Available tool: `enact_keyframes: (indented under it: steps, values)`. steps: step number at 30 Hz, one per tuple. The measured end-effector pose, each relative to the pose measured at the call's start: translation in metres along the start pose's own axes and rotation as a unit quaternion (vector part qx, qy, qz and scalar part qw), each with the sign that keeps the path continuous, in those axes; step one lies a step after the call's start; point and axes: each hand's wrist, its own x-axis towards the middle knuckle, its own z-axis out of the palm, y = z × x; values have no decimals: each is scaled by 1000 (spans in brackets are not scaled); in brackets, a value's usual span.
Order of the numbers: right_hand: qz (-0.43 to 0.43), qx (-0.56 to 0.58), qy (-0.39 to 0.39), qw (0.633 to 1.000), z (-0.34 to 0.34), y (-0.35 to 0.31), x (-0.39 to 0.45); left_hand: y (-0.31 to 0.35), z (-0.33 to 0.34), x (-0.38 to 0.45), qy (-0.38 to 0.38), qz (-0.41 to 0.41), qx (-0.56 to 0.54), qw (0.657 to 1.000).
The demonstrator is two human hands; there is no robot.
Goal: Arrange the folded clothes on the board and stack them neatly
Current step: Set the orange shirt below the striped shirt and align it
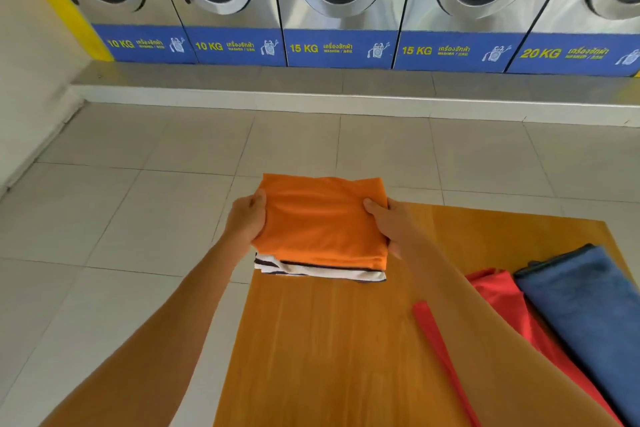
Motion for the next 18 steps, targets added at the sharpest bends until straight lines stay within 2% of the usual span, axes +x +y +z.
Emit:
enact_keyframes:
  steps: [3,8,18]
  values:
    - [9,-25,4,1000,-1,17,15,-28,17,11,-19,-41,39,998]
    - [0,-13,-6,1000,-8,20,22,-37,15,24,-24,-44,19,999]
    - [-50,-79,73,993,-14,21,-1,-47,1,3,53,-40,2,998]
